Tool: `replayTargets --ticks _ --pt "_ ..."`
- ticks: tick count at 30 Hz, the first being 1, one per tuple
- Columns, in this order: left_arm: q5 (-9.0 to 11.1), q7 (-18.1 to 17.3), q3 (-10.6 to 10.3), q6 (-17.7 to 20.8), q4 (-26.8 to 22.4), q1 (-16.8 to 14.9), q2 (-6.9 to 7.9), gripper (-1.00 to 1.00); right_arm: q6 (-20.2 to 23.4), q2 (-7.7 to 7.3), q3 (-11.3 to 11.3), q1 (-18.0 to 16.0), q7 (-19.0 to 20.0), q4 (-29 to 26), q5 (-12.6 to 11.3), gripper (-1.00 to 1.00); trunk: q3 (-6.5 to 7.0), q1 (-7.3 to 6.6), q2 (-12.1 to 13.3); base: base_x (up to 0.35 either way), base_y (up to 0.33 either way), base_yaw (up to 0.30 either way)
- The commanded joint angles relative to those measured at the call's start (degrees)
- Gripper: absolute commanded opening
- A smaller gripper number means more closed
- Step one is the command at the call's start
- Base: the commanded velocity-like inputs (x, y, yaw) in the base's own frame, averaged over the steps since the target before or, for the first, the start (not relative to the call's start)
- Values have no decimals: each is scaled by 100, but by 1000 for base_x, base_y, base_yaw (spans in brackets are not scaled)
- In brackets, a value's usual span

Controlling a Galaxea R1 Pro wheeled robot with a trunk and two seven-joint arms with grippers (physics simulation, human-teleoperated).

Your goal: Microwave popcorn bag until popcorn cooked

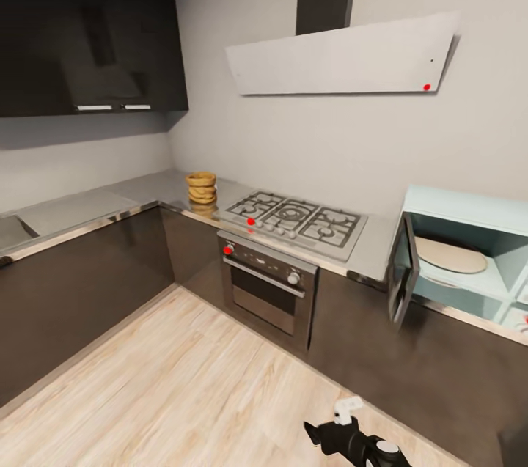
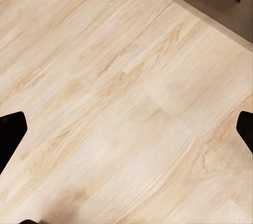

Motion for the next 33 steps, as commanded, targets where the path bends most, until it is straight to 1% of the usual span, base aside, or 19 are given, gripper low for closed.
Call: replayTargets --ticks 1,5,11,14,16,18,20,21,24,26,29,32,33 --pt "13 3 7 -20 6 -5 -1 100 7 -1 10 -3 4 -2 -20 100 11 -20 36 282 5 27" --pt "9 3 8 -20 6 -8 7 100 6 -1 10 -3 -9 -1 -21 100 83 -108 197 315 49 9" --pt "18 12 9 -20 6 -12 -2 100 24 7 2 -3 -64 163 -21 100 190 -240 437 119 10 0" --pt "25 10 10 -18 6 -13 14 100 10 1 5 1 -171 733 -8 100 244 -305 558 306 26 0" --pt "27 3 21 -19 6 -8 16 100 -21 -7 9 5 -340 1348 1 100 280 -349 638 219 27 0" --pt "31 -2 31 -20 8 -6 17 100 -48 -40 10 24 -407 1569 -4 100 316 -393 718 74 9 0" --pt "33 -17 53 -20 13 16 27 100 -66 -72 -3 172 -435 1643 -10 100 352 -437 798 23 3 0" --pt "33 -33 55 -20 14 21 28 100 -68 -75 -4 191 -439 1648 -11 100 370 -459 839 11 1 0" --pt "34 -306 46 -20 15 48 31 100 -212 -80 0 311 -449 1672 -20 100 424 -525 959 8 37 0" --pt "35 -389 38 -21 15 55 33 100 -338 -76 -10 455 -448 1671 -41 100 460 -569 1039 112 230 0" --pt "35 -413 38 -20 15 57 34 100 -396 -56 -22 510 -450 1670 -57 100 514 -635 1159 192 290 0" --pt "36 -417 42 -23 15 57 34 100 -401 -29 -24 521 -462 1672 -57 100 567 -701 1280 93 134 0" --pt "36 -418 43 -21 15 57 34 100 -405 -20 -25 533 -537 1676 -52 100 585 -723 1320 18 26 149"
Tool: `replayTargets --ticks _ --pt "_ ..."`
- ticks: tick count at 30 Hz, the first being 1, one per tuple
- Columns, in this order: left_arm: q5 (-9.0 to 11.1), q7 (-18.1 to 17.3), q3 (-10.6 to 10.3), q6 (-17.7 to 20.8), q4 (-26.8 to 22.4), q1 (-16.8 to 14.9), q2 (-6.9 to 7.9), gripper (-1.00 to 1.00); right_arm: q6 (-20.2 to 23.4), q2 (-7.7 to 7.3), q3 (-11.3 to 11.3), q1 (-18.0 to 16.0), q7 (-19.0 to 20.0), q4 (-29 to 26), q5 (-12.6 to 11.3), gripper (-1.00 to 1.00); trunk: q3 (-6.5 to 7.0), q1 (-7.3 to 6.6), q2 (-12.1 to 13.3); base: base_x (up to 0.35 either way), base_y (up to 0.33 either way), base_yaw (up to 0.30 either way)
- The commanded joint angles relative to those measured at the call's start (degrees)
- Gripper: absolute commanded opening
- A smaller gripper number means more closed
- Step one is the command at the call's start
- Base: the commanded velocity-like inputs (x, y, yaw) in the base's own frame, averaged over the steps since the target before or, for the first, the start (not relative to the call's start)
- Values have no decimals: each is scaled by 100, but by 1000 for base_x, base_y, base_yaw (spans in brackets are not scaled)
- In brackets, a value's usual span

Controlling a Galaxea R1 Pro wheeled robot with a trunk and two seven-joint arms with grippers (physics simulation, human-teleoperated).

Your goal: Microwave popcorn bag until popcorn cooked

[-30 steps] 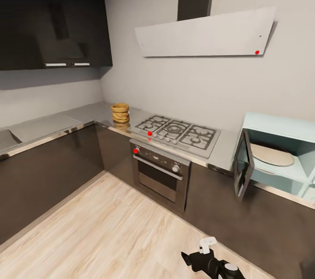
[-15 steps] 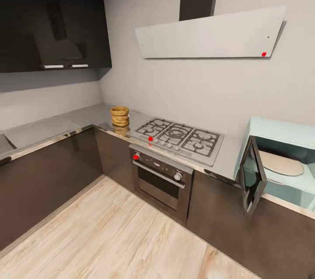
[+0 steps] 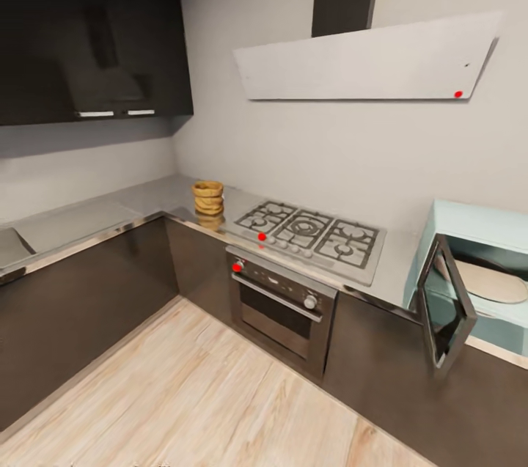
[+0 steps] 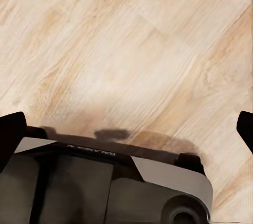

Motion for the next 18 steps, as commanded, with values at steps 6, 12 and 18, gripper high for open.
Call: replayTargets --ticks 6,12,18 --pt "37 -34 35 -15 9 -6 -18 100 -20 -49 32 46 -227 6 -18 100 99 -130 234 5 7 249" --pt "48 -26 34 -15 9 -6 -53 100 -31 -55 42 49 -284 6 -2 100 206 -262 474 0 0 282" --pt "38 -25 25 -15 9 -4 -68 100 -48 -61 52 244 -349 13 17 100 278 -350 635 0 0 94"
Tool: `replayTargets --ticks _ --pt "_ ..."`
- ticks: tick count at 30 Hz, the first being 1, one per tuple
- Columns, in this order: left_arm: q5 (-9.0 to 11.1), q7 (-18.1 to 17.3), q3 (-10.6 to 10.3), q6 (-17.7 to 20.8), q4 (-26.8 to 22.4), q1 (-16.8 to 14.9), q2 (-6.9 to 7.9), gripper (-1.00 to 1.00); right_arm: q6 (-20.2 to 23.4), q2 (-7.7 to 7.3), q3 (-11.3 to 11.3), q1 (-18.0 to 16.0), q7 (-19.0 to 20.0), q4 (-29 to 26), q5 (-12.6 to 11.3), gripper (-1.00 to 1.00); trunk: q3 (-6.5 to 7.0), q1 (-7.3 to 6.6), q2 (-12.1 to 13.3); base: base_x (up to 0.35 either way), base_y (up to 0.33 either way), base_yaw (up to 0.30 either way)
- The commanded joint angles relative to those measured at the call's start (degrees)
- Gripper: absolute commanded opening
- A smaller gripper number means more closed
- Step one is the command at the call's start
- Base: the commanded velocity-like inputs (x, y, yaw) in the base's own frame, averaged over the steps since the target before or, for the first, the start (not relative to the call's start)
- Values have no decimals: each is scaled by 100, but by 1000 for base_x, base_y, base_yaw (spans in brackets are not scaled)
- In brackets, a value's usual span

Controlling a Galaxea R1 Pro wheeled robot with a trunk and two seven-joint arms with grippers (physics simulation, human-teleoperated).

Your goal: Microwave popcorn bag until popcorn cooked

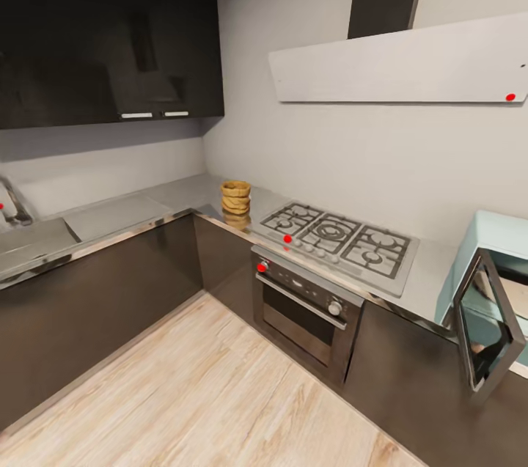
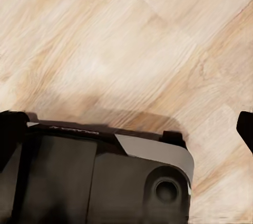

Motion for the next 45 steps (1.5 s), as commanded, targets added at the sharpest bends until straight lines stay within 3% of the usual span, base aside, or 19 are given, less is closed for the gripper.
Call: replayTargets --ticks 1,4,8,13,45 --pt "25 -32 43 -13 6 -4 -1 100 -20 4 34 77 9 5 -18 100 8 -20 32 0 0 7" --pt "35 -32 50 -14 6 -7 28 100 -19 -14 26 593 8 6 -22 100 62 -86 152 0 0 2" --pt "36 -32 55 -13 6 -7 32 100 -19 -4 29 845 8 4 -21 100 133 -174 312 0 0 0" --pt "12 -37 41 -14 6 -7 14 100 -18 -8 23 850 8 -2 -18 100 223 -283 513 0 0 0" --pt "-25 -32 16 -76 6 71 13 100 -21 -4 29 866 8 -3 -18 100 223 -283 513 78 72 0"
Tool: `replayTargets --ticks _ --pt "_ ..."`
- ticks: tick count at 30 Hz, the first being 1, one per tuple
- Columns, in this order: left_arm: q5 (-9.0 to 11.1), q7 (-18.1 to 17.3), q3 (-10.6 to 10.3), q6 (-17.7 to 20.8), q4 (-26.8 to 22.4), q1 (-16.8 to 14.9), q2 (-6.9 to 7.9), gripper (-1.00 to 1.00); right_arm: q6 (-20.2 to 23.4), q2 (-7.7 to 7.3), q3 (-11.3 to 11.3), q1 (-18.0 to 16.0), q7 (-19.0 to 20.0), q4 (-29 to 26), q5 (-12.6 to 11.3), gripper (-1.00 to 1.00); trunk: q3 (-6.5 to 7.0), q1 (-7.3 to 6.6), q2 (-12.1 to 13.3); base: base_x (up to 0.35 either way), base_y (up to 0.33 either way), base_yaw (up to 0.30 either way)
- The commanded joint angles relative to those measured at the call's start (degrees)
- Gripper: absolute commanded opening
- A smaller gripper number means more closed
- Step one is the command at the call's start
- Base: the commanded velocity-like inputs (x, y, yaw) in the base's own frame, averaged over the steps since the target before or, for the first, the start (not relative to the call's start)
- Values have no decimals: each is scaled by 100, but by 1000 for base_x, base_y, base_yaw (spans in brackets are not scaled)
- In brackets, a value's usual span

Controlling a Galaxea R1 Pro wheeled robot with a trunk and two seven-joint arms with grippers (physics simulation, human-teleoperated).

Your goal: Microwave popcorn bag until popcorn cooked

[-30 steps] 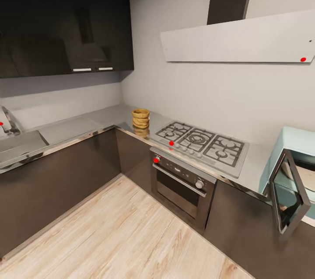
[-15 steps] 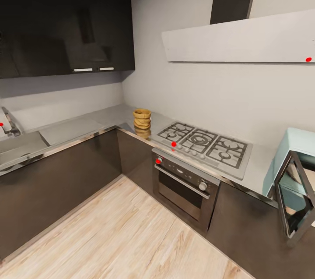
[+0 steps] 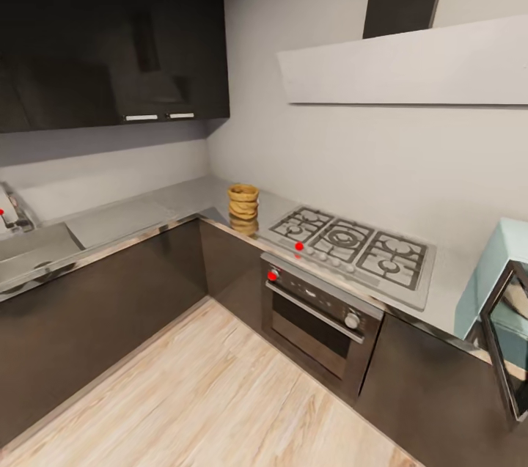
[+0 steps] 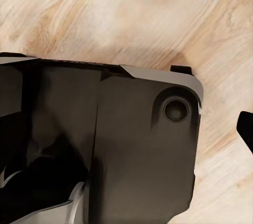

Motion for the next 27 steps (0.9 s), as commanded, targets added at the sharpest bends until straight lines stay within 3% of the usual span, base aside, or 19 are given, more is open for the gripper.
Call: replayTargets --ticks 1,6,9,17,23,27 --pt "15 -32 42 -16 5 -3 15 100 -20 -4 33 -5 9 5 -18 100 -13 4 -12 133 87 0" --pt "8 -31 42 -19 5 4 49 100 -57 4 19 -8 9 -3 -33 100 -13 4 -12 297 97 0" --pt "13 -33 42 -24 5 5 52 100 -377 7 40 -41 9 -36 -8 100 -13 4 -12 296 13 0" --pt "73 -21 64 -30 5 18 -1 100 -536 -21 44 -166 -12 -274 0 100 -14 4 -12 37 1 1" --pt "86 -9 75 -26 5 31 30 100 -537 -12 45 -219 -560 -498 0 100 -24 4 -12 0 0 192" --pt "78 -8 69 -24 5 38 11 100 -537 -21 58 -223 -619 -495 7 100 -25 4 -12 0 0 272"
